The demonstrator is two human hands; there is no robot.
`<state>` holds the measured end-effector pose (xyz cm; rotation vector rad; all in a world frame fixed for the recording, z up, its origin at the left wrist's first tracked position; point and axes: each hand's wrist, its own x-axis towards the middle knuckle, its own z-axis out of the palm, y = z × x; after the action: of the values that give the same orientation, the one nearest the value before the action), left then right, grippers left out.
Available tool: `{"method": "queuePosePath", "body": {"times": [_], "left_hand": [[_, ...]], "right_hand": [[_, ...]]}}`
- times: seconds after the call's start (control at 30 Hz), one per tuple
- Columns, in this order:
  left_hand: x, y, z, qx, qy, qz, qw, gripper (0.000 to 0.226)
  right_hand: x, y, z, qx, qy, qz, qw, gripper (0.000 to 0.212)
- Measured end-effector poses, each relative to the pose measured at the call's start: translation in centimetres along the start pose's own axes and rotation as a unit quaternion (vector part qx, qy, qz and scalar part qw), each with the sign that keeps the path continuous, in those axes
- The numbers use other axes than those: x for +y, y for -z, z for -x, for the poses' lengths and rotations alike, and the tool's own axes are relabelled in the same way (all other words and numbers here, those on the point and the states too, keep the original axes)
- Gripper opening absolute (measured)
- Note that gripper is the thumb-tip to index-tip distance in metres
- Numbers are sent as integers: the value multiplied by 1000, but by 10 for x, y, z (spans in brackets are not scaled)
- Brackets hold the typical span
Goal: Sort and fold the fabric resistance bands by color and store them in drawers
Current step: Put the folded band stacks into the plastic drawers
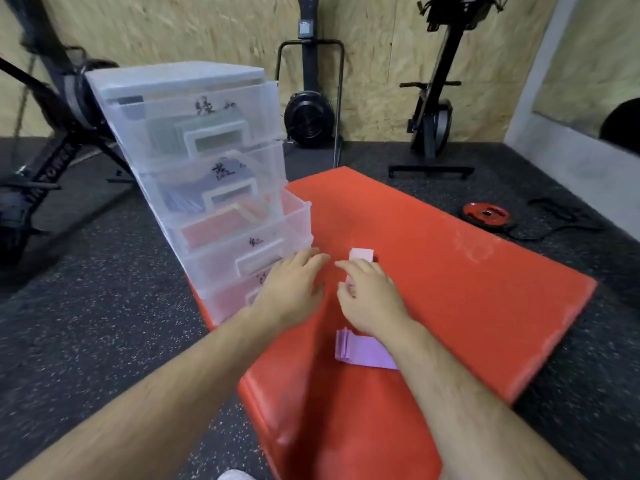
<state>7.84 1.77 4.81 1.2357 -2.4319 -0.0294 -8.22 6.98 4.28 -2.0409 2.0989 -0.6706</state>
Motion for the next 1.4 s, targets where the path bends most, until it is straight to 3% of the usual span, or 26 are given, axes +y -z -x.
{"method": "queuePosePath", "body": {"times": [0.13,0.27,0.37,0.57,0.73,0.83,0.93,1.03,1.1,1.17,1.23,1.3,1.4], "left_hand": [[22,-64,-21,-85,70,115,987,50],[29,-103,-36,-114,155,187,963,41],[31,-115,-44,-82,193,213,954,33],[32,-121,-57,-23,291,316,903,18],[30,-117,-49,-39,330,395,856,8],[28,-112,-40,-55,329,437,835,14],[24,-106,-32,-78,319,428,842,16],[18,-89,-27,-63,269,294,915,17],[13,-71,-25,0,196,208,958,26],[8,-50,-25,57,72,161,983,47],[5,-24,-23,16,-6,119,993,72],[5,2,-20,-81,-11,95,992,85],[-6,24,-5,-128,25,124,984,68]], "right_hand": [[45,-3,-9,-126,-138,-40,982,47],[61,-9,-25,-139,-169,-61,974,29],[66,-19,-41,-120,-210,-123,963,7],[71,-38,-55,-56,-332,-226,914,37],[63,-37,-55,-70,-366,-321,871,22],[55,-30,-49,-96,-367,-315,870,15],[54,-29,-49,-105,-312,-266,906,17],[39,-9,-38,-115,-238,-251,931,23],[37,-1,-34,-107,-166,-206,958,18],[35,12,-32,-118,-74,-148,979,10],[31,22,-33,-124,19,-118,985,16],[26,32,-34,-91,98,-97,986,15],[16,41,-29,-58,156,-108,980,23]]}}
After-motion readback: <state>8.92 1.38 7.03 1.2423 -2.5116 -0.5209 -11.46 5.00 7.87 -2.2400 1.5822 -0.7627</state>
